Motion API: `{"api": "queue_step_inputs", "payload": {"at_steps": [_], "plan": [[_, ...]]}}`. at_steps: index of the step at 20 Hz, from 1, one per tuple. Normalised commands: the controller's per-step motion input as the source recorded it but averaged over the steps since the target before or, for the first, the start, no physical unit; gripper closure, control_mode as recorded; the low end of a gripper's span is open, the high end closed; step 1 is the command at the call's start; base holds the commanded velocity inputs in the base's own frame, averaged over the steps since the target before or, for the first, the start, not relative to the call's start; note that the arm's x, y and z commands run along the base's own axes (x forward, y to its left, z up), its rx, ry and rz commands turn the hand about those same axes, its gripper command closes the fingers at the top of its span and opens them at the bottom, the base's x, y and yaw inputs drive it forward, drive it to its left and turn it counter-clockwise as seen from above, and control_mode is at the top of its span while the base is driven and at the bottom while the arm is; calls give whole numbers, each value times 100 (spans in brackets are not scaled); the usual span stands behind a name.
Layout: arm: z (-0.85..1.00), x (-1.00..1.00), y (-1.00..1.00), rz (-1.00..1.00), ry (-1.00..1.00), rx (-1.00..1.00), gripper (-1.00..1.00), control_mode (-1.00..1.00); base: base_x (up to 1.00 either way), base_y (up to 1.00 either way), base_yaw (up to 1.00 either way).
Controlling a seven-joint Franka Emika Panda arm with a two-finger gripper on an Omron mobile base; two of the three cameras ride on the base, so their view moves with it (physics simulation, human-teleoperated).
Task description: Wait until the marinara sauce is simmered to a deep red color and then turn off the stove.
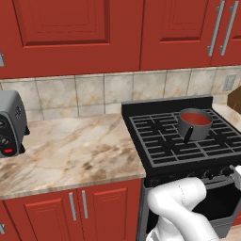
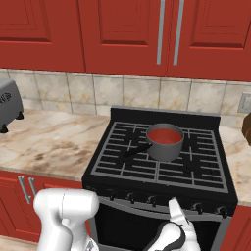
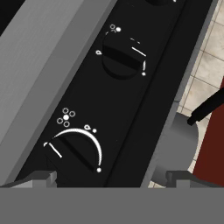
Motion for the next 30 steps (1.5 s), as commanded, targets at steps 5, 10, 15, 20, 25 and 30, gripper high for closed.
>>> {"api": "queue_step_inputs", "payload": {"at_steps": [5,10,15,20,25,30], "plan": [[0,0,0,0,0,0,-100,-100,0,0,0],[0,-9,0,0,0,0,-100,-100,0,0,0],[0,-19,0,0,-4,0,-100,-100,0,0,0],[0,-14,5,0,-6,0,-100,-100,0,0,0],[0,-1,21,-1,-1,-2,-100,-100,0,0,0],[0,4,13,-5,0,-4,-100,-100,0,0,0]]}}
